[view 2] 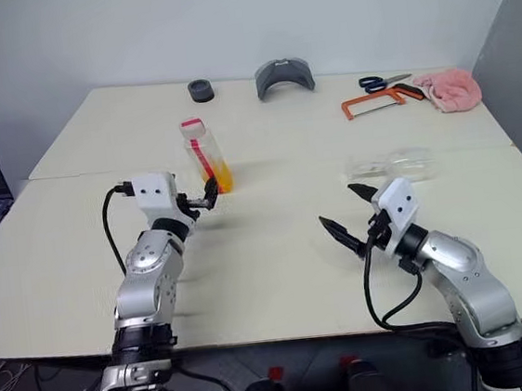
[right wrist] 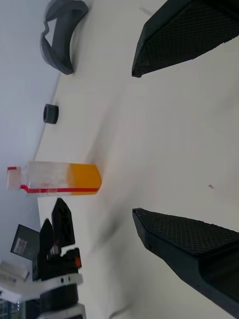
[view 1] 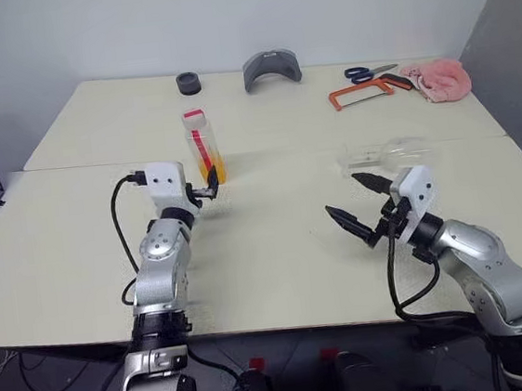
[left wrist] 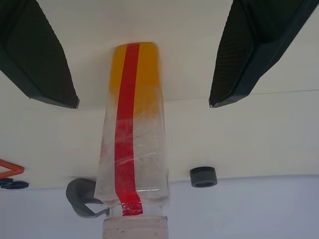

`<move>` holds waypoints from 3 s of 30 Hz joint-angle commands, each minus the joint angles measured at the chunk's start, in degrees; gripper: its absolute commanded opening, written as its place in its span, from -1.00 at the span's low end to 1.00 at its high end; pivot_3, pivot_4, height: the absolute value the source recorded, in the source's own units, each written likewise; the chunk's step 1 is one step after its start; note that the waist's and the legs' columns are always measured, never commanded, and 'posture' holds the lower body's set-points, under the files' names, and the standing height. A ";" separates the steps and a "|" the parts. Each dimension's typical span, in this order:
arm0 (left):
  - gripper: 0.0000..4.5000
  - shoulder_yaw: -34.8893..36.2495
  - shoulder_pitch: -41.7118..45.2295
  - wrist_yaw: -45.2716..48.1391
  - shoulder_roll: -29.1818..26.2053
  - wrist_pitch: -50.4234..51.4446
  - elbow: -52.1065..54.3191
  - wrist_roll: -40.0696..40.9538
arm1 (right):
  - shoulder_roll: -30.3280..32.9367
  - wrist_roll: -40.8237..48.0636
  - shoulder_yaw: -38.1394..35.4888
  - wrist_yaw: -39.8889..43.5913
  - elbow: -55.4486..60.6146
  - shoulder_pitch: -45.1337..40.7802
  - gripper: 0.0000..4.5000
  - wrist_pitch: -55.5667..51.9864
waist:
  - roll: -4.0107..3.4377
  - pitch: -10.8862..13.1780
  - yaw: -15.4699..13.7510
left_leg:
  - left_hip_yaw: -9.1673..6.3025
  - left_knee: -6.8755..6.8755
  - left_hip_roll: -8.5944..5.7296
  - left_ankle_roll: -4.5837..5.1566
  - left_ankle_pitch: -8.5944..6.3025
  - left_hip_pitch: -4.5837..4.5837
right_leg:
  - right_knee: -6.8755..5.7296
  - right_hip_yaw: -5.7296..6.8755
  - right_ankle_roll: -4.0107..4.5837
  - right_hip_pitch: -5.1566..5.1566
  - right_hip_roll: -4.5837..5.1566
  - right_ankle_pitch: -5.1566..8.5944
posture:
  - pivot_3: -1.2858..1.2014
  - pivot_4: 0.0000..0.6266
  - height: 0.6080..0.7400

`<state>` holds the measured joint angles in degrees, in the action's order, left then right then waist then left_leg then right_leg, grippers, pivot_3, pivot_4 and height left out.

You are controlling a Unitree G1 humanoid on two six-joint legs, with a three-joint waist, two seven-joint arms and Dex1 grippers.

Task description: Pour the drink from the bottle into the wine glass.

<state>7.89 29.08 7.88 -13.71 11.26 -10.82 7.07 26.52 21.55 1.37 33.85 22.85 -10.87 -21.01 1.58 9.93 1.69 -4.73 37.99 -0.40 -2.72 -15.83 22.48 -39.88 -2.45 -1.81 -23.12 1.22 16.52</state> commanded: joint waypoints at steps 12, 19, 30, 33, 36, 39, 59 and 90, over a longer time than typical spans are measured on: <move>0.99 -0.09 10.69 -1.61 -0.39 -3.64 -12.36 -2.36 | 1.41 0.89 2.17 3.63 4.37 -3.93 1.00 -1.90 | 0.01 0.00 -0.01 | -0.03 0.00 0.01 -0.02 0.01 0.03 | 0.01 0.03 0.00 -0.02 0.01 0.00 | 0.03 -0.52 1.00; 0.99 -0.60 18.59 -1.84 -0.49 -6.99 -22.95 -3.65 | 1.48 1.71 2.92 5.02 5.74 -5.93 1.00 -3.75 | 0.02 0.01 0.01 | -0.02 0.04 -0.04 -0.02 0.01 0.11 | 0.04 0.09 0.00 -0.04 0.01 0.00 | 0.03 -0.52 1.00; 0.99 -0.66 25.06 -3.65 -0.63 -10.22 -32.63 -4.49 | 1.76 1.59 3.47 5.24 6.96 -6.68 1.00 -4.71 | 0.04 0.02 0.01 | -0.03 0.05 -0.03 -0.03 0.02 0.17 | 0.05 0.10 0.00 -0.09 0.03 0.00 | 0.03 -0.52 1.00; 0.99 -0.82 26.15 -3.95 -0.85 -10.85 -34.20 -4.85 | 1.76 1.63 3.58 5.20 7.05 -6.68 1.00 -4.84 | 0.04 0.02 0.02 | -0.02 0.05 -0.04 -0.03 0.02 0.17 | 0.05 0.09 0.00 -0.09 0.03 0.00 | 0.03 -0.52 1.00; 0.99 -0.91 27.22 -3.95 -0.74 -11.33 -35.29 -4.94 | 1.75 1.73 3.62 5.24 7.05 -6.80 1.00 -5.01 | 0.04 0.02 0.04 | -0.02 0.04 -0.04 -0.03 0.02 0.16 | 0.04 0.09 0.00 -0.09 0.03 0.00 | 0.03 -0.52 1.00; 0.99 -0.94 27.99 -4.06 -0.65 -11.76 -36.27 -5.04 | 1.76 1.70 3.64 5.34 6.99 -6.92 1.00 -5.08 | 0.04 0.02 0.03 | -0.02 0.05 -0.04 -0.04 0.02 0.17 | 0.04 0.10 0.00 -0.10 0.03 0.00 | 0.03 -0.52 1.00; 0.01 -1.18 29.65 -4.06 -0.28 -13.56 -39.28 -5.39 | 1.67 1.59 3.58 5.33 6.56 -6.90 1.00 -4.96 | 0.04 0.02 0.04 | -0.01 0.05 -0.05 -0.05 0.03 0.17 | 0.03 0.09 0.00 -0.10 0.03 0.00 | 0.03 -0.52 1.00; -0.21 -17.06 12.53 57.77 -2.17 -1.84 -4.49 13.60 | 3.16 17.27 -4.69 -8.10 19.33 -11.54 1.00 -23.48 | -0.01 0.00 0.49 | -0.01 0.06 0.01 0.00 0.01 0.13 | -0.02 0.01 0.01 -0.08 -0.11 0.00 | 0.03 -0.52 1.00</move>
<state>-8.79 40.00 64.02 -15.84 11.16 -16.85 20.85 30.04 38.37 -3.80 27.47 40.28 -21.65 -43.50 1.58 9.93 2.17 -4.74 38.06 -0.39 -2.72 -15.82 22.62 -39.89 -2.43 -1.80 -23.20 1.12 16.53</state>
